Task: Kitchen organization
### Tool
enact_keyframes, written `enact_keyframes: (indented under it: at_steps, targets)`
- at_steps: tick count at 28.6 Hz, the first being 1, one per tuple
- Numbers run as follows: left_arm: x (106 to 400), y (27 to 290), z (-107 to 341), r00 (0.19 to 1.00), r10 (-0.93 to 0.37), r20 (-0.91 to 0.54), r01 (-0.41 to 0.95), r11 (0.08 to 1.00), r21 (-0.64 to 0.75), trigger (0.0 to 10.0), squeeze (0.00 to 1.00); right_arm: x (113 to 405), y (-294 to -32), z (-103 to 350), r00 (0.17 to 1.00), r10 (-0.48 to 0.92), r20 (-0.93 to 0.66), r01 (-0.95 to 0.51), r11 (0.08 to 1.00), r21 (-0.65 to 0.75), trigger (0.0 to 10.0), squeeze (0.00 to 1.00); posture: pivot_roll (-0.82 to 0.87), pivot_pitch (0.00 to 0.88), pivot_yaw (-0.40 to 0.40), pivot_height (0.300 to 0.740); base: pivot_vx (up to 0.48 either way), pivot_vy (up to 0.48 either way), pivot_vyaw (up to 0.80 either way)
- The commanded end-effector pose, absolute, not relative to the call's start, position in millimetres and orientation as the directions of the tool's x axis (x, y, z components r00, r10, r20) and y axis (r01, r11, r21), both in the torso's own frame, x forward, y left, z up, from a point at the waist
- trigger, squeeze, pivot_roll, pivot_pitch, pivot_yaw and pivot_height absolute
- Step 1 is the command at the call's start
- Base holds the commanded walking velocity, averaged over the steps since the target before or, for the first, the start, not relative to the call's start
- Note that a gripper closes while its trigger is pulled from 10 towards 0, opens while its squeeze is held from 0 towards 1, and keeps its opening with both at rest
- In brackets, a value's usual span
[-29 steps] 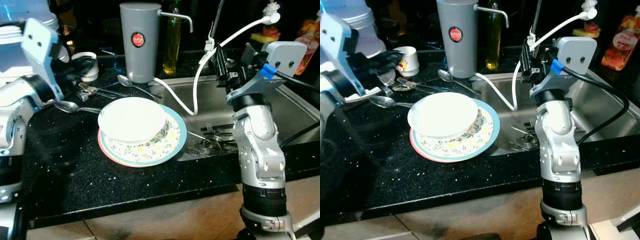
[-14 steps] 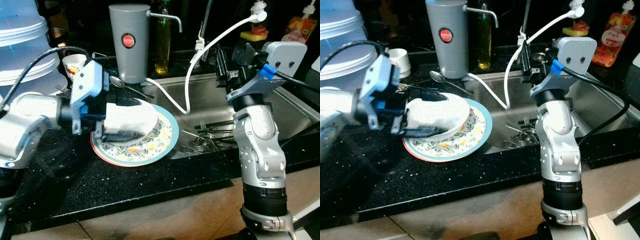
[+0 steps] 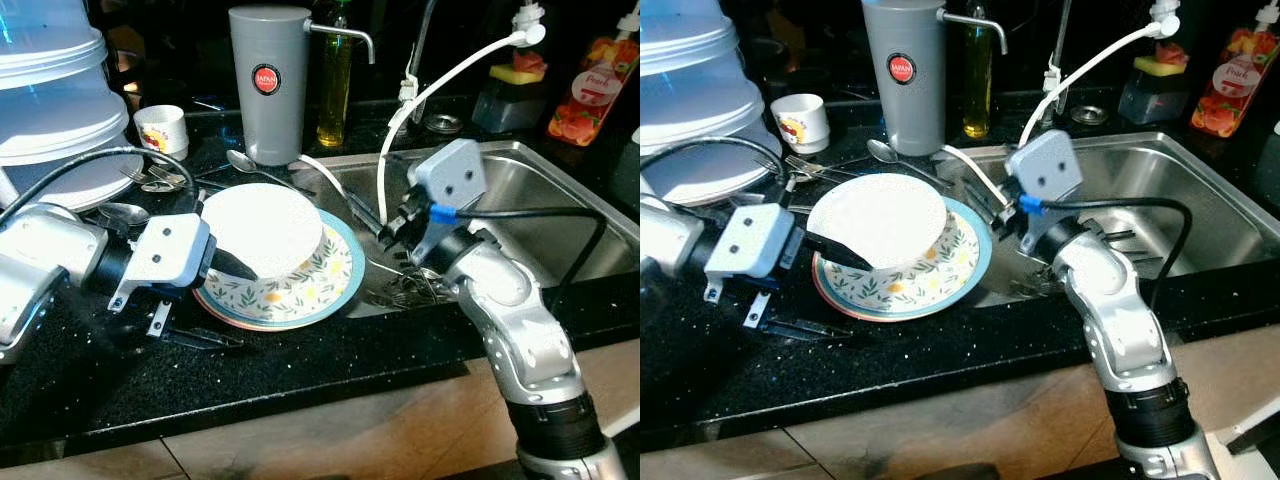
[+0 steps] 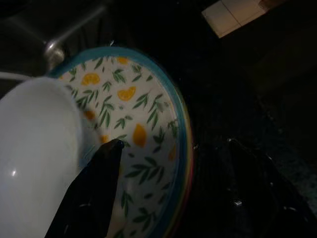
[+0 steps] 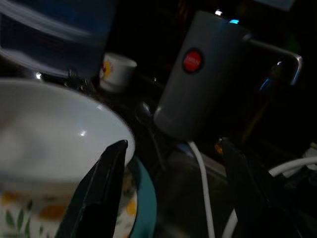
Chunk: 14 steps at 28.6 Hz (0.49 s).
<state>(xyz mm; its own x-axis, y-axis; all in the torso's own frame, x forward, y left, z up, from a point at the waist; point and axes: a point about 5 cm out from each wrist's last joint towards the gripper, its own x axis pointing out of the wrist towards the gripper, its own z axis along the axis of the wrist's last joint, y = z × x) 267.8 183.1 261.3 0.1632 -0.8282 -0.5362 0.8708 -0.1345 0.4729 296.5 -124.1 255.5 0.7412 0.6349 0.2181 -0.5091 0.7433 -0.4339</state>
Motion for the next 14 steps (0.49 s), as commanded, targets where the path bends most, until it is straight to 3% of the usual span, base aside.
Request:
enact_keyframes:
  at_steps: [1,6,7,8,10,11,14]
  targets:
    - [277,183,254,0.229,-0.812,-0.537,0.859,-0.091,0.503,10.0,0.0,290,-124,249,0.712,0.689,0.135,-0.568,0.679,-0.466,10.0,0.0,0.04,0.0,-0.016,0.74,0.0,0.0,0.0]
    - [284,179,250,0.268,-0.818,-0.509,0.845,-0.053,0.532,10.0,0.0,284,-131,246,0.685,0.725,0.072,-0.613,0.627,-0.481,10.0,0.0,0.03,0.0,-0.019,0.74,0.0,0.0,0.0]
    - [285,178,248,0.273,-0.818,-0.506,0.84,-0.055,0.54,6.5,0.0,283,-133,247,0.683,0.727,0.066,-0.616,0.623,-0.482,10.0,0.0,0.03,0.0,-0.019,0.74,0.0,0.0,0.0]
    - [286,177,247,0.279,-0.818,-0.503,0.834,-0.053,0.549,4.2,0.0,282,-135,247,0.682,0.728,0.064,-0.618,0.62,-0.483,10.0,0.0,0.03,0.0,-0.019,0.74,0.0,0.0,0.0]
    - [287,176,247,0.283,-0.822,-0.495,0.83,-0.049,0.556,4.2,0.0,282,-136,248,0.684,0.726,0.068,-0.614,0.623,-0.484,10.0,0.0,0.02,0.0,-0.017,0.74,0.0,0.0,0.0]
    - [289,175,249,0.293,-0.826,-0.481,0.82,-0.042,0.57,0.0,0.0,282,-137,250,0.686,0.724,0.073,-0.611,0.627,-0.484,10.0,0.0,0.02,0.0,-0.017,0.74,0.0,0.0,0.0]
    - [295,169,257,0.319,-0.848,-0.422,0.789,-0.009,0.615,0.0,0.0,281,-141,254,0.691,0.716,0.1,-0.597,0.643,-0.48,10.0,0.0,0.02,0.0,-0.017,0.74,0.0,0.0,0.0]
